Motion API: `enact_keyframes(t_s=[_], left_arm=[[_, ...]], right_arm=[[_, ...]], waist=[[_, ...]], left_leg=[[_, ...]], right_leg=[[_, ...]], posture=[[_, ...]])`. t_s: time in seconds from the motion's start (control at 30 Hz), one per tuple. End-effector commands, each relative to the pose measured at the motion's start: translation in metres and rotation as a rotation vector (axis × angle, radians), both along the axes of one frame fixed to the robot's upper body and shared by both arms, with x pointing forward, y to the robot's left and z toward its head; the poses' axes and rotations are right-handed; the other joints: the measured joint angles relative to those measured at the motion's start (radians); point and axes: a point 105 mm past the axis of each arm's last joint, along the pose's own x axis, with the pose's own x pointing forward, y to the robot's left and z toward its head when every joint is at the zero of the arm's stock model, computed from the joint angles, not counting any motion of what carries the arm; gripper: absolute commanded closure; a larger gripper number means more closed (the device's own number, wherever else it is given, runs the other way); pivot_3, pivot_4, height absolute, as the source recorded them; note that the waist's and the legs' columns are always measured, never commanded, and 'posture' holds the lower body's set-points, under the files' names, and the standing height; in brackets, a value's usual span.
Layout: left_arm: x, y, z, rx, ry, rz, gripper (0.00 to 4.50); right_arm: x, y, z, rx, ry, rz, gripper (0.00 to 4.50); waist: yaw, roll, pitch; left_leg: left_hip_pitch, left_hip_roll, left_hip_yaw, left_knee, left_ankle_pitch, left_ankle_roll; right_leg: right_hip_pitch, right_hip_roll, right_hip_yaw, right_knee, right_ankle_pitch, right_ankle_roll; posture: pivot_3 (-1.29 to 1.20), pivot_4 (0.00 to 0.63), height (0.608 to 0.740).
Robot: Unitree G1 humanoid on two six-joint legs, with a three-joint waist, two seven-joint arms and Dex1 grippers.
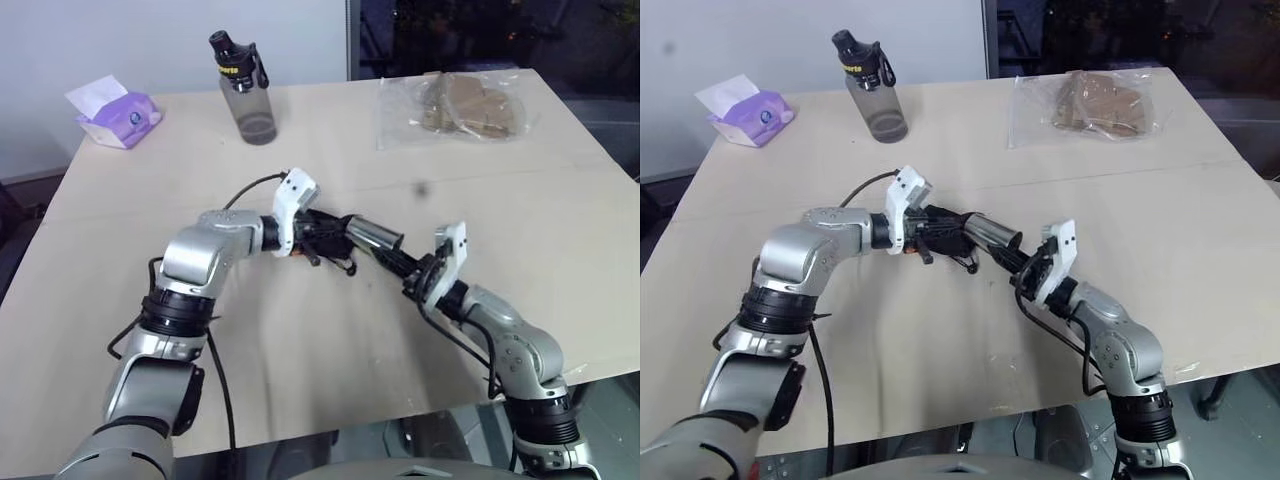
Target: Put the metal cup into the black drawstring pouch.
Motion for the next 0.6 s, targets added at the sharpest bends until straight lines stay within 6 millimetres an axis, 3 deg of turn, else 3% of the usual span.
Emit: enact_keyframes(t_s=[0.03, 0.2, 0.33, 0.6], left_arm=[[-0.003, -0.005, 0.018, -0.060, -0.017, -0.014, 4.41], [-0.008, -0.009, 0.014, -0.070, 0.013, -0.014, 4.41], [-0.015, -0.010, 0.008, -0.064, 0.031, -0.024, 4.41], [-0.022, -0.006, -0.004, -0.046, 0.033, -0.026, 4.41]], right_arm=[[-0.002, 0.010, 0.011, 0.022, -0.054, 0.042, 4.50], [0.005, 0.023, -0.005, -0.031, -0.053, 0.063, 4.50], [0.017, 0.028, -0.006, -0.085, -0.108, 0.031, 4.50], [0.023, 0.045, -0.010, -0.195, -0.217, 0.069, 4.50]], waist=[[-0.001, 0.000, 0.000], [-0.001, 0.000, 0.000], [-0.002, 0.000, 0.000], [-0.002, 0.000, 0.000]], left_leg=[[0.000, 0.000, 0.000, 0.000, 0.000, 0.000], [0.000, 0.000, 0.000, 0.000, 0.000, 0.000], [0.000, 0.000, 0.000, 0.000, 0.000, 0.000], [0.000, 0.000, 0.000, 0.000, 0.000, 0.000]], right_leg=[[0.000, 0.000, 0.000, 0.000, 0.000, 0.000], [0.000, 0.000, 0.000, 0.000, 0.000, 0.000], [-0.001, 0.000, 0.001, 0.000, 0.000, 0.000], [-0.001, 0.000, 0.001, 0.000, 0.000, 0.000]], posture=[[0.00, 0.150, 0.740], [0.00, 0.150, 0.740], [0.00, 0.150, 0.740], [0.00, 0.150, 0.740]])
